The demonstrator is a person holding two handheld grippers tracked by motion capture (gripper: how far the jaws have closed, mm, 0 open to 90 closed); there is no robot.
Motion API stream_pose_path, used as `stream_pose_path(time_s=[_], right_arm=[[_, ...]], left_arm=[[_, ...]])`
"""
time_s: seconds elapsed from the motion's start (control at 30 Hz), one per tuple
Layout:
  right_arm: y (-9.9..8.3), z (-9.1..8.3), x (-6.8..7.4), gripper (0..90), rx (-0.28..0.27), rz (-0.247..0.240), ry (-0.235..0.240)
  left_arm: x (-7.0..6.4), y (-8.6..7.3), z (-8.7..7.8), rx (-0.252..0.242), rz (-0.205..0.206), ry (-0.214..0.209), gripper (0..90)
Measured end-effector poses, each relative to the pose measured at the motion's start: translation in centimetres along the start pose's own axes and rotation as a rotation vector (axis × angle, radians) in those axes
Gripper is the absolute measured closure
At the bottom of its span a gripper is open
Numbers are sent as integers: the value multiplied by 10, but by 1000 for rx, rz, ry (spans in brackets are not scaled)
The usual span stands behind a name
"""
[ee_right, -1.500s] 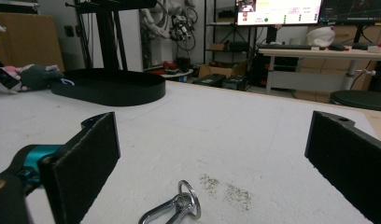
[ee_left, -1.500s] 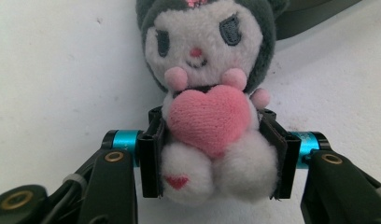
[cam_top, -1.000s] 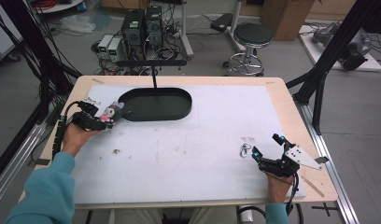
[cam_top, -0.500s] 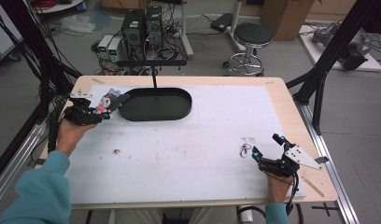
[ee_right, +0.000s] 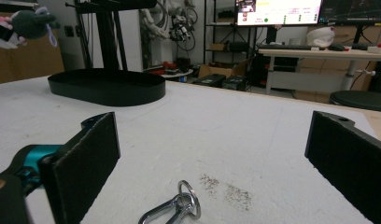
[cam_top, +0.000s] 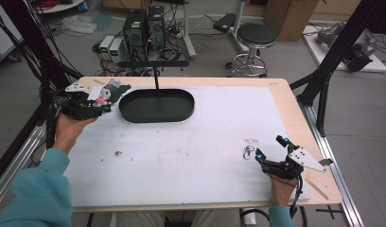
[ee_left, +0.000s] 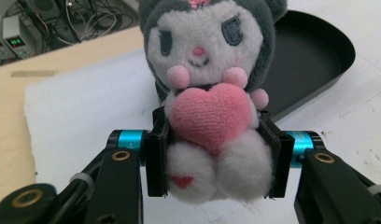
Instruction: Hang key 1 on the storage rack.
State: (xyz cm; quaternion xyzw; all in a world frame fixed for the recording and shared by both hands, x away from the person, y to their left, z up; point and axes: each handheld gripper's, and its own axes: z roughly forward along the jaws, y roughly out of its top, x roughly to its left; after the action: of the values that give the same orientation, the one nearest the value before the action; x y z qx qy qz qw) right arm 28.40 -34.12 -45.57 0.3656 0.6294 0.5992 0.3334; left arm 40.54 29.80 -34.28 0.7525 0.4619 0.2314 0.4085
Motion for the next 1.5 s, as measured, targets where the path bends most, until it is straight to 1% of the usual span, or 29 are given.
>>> stream_pose_path(time_s=[0.07, 0.33, 0.37, 0.47, 0.6, 0.67, 0.7, 0.73, 0.9, 0.97, 1.17, 1.23, 1.27, 1.5], right_arm=[[0, 0, 0, 24, 0, -1, 0], [0, 0, 0, 24, 0, 4, 1], [0, 0, 0, 24, 0, 4, 1], [0, 0, 0, 24, -2, 5, 2], [0, 0, 0, 24, -2, 5, 1], [0, 0, 0, 23, -2, 6, 1], [0, 0, 0, 24, -2, 5, 2], [0, 0, 0, 24, -1, 6, 1], [0, 0, 0, 24, -2, 1, 3], [0, 0, 0, 24, 0, 8, 4], [0, 0, 0, 24, 0, 8, 3], [0, 0, 0, 23, 0, 9, 3], [0, 0, 0, 24, -1, 11, 4], [0, 0, 0, 24, 1, 9, 5]], left_arm=[[0, 3, -2, -6, 3, -7, 541], [-1, 14, -5, -22, 4, -3, 541], [-3, 19, -6, -31, 7, 6, 541], [-3, 25, -6, -40, 12, 5, 541], [-2, 31, -6, -41, 5, 8, 541], [-2, 34, -5, -45, 3, 17, 541], [-1, 35, -6, -53, -10, 13, 541], [0, 37, -6, -54, -15, 11, 541], [-1, 46, -6, -56, 4, 29, 541], [-1, 48, -5, -57, 0, 24, 541], [-2, 54, -3, -50, 5, 27, 541], [-2, 56, -2, -42, 14, 28, 541], [-3, 57, -2, -46, 10, 28, 541], [-5, 65, 0, -40, 23, 35, 540]])
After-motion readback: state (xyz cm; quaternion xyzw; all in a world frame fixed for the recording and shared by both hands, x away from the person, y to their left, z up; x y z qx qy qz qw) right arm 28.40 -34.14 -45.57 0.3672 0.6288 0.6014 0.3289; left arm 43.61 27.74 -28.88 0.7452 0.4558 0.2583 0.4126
